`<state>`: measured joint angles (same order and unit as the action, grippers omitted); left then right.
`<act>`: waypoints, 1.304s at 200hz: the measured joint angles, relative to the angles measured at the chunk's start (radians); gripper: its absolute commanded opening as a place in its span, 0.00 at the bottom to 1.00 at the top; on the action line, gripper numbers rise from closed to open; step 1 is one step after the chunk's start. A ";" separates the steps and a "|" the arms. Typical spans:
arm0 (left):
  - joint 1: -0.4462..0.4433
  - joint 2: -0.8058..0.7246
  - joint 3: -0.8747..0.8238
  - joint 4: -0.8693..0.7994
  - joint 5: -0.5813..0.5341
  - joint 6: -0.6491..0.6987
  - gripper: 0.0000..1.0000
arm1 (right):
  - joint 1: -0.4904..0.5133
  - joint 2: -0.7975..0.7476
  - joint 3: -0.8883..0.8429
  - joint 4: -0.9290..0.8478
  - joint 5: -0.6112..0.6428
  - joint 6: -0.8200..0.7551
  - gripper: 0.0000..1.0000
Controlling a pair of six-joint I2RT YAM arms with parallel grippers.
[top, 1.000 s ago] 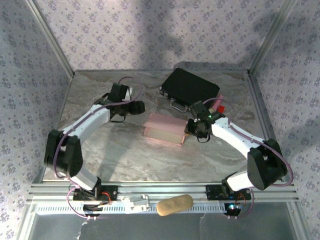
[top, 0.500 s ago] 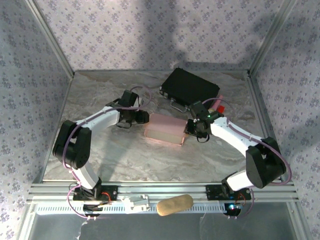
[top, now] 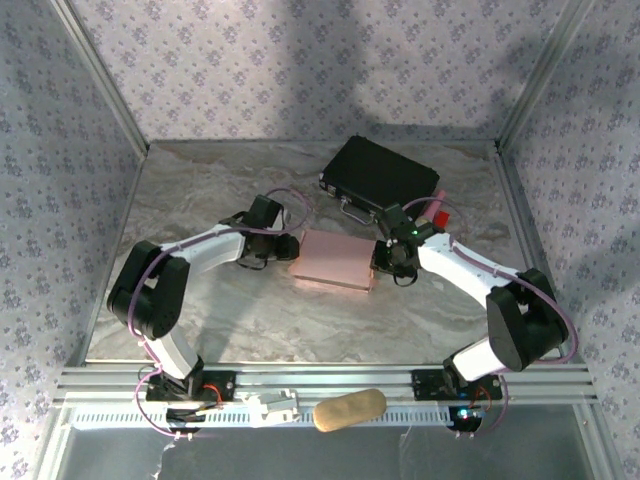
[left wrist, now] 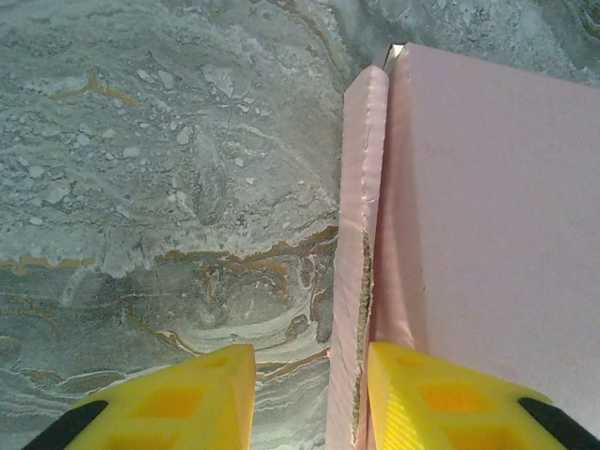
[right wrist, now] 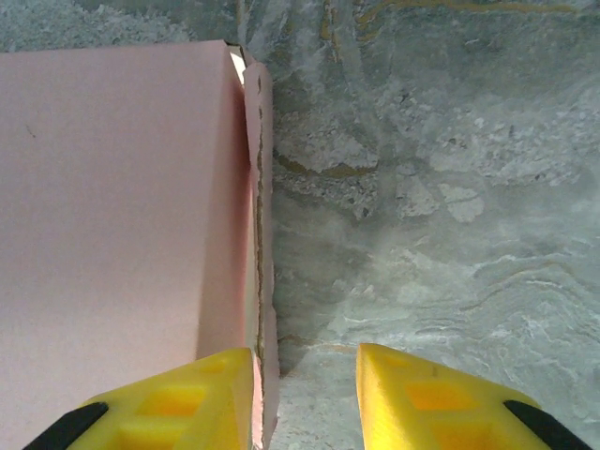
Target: Fold the paper box
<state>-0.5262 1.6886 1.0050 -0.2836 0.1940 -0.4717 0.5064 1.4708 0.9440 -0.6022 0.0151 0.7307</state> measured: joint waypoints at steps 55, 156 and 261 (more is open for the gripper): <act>-0.023 -0.007 -0.027 0.023 -0.034 -0.012 0.36 | -0.005 -0.020 0.000 -0.012 0.023 -0.014 0.36; -0.083 -0.037 -0.069 0.042 -0.103 -0.045 0.36 | 0.002 0.015 -0.077 0.099 -0.052 -0.023 0.30; -0.076 -0.165 -0.079 0.022 -0.066 -0.064 0.48 | 0.002 0.031 -0.090 0.120 -0.057 -0.028 0.29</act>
<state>-0.6022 1.5234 0.9260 -0.2619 0.1284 -0.5358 0.5083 1.5017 0.8543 -0.4820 -0.0418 0.7029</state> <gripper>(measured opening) 0.484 0.292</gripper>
